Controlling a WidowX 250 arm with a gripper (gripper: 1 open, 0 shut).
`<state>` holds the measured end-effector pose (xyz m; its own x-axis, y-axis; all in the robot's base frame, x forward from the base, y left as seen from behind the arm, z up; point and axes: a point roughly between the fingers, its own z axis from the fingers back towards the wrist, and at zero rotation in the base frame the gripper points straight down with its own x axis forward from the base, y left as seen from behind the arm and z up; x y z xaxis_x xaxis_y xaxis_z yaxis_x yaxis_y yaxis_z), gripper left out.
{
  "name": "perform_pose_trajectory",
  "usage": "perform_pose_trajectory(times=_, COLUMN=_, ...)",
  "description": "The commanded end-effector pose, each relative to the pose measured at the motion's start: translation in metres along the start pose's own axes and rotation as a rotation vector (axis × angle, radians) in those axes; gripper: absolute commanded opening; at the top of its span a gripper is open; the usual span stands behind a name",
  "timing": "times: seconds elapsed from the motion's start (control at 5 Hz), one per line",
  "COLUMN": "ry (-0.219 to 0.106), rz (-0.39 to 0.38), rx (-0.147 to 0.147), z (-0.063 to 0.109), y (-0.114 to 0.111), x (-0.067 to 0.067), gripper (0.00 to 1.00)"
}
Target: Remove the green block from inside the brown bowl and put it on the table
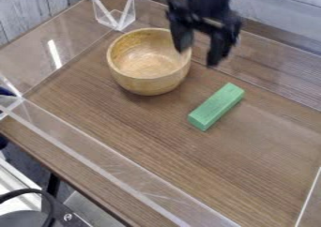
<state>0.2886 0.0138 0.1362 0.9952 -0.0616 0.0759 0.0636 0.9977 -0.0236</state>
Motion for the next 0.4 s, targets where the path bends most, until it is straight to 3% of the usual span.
perform_pose_trajectory(times=0.0, ry=-0.084, rz=0.015, rx=-0.014, z=0.027, y=0.011, x=-0.006, gripper=1.00)
perform_pose_trajectory(times=0.2, ry=-0.071, rz=0.010, rx=0.012, z=0.008, y=-0.002, x=0.008, gripper=1.00)
